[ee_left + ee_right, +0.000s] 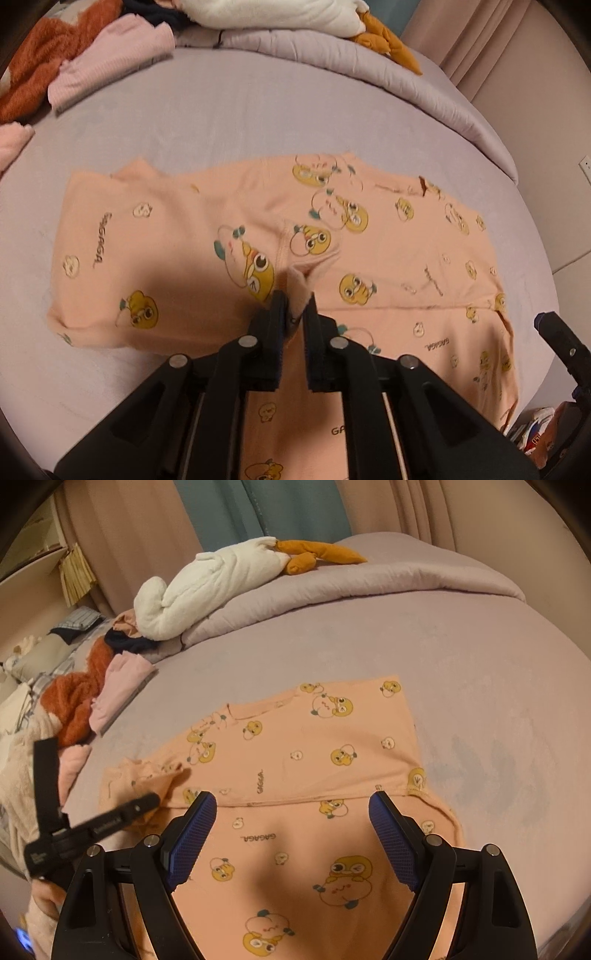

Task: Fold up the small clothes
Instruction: 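Fold the held leg over the romper body and open the left tool, then grasp the folded romper edge with the right tool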

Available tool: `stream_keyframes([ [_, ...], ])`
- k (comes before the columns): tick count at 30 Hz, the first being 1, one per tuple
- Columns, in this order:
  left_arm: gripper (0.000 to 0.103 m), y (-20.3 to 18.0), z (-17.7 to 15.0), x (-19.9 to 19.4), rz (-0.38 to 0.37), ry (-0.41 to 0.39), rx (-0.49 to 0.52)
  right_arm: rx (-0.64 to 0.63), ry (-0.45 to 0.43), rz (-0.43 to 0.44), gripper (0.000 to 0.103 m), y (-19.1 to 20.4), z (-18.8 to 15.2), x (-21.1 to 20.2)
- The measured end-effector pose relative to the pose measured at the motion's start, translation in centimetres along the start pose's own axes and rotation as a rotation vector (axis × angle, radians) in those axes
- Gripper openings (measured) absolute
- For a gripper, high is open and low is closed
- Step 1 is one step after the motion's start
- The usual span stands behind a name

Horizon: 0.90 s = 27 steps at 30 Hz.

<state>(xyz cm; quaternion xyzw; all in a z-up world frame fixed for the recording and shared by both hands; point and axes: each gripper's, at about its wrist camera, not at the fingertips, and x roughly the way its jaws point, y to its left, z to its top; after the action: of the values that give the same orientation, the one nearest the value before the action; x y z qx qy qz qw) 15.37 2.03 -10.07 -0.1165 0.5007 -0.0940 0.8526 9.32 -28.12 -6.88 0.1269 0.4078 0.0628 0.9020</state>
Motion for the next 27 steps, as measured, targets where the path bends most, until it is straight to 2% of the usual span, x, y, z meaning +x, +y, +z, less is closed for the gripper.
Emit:
stream_keyframes([
  [2,0.030,0.2,-0.3,-0.2,-0.017,0.009,-0.011,0.004,0.010,0.006,0.084,-0.1,0.0,0.2],
  [4,0.042,0.4,-0.5,-1.0,-0.039,0.000,-0.016,0.004,0.018,0.014,0.084,-0.1,0.0,0.4],
  [7,0.051,1.0,-0.9,-2.7,-0.023,-0.041,-0.020,0.004,0.029,0.039,0.084,0.2,0.1,0.7],
  [15,0.052,6.3,-2.3,-7.1,0.115,-0.121,-0.141,-0.070,0.072,0.134,0.084,3.5,0.9,2.5],
  [18,0.052,8.8,-2.9,-8.1,0.162,-0.130,-0.207,-0.109,0.125,0.206,0.084,5.9,1.2,4.3],
  [22,0.052,11.5,-4.2,-9.1,0.188,-0.128,-0.285,-0.161,0.209,0.283,0.084,9.1,1.2,7.0],
  [27,0.052,13.4,-5.7,-10.1,0.215,-0.126,-0.349,-0.199,0.301,0.302,0.084,12.1,0.7,10.2],
])
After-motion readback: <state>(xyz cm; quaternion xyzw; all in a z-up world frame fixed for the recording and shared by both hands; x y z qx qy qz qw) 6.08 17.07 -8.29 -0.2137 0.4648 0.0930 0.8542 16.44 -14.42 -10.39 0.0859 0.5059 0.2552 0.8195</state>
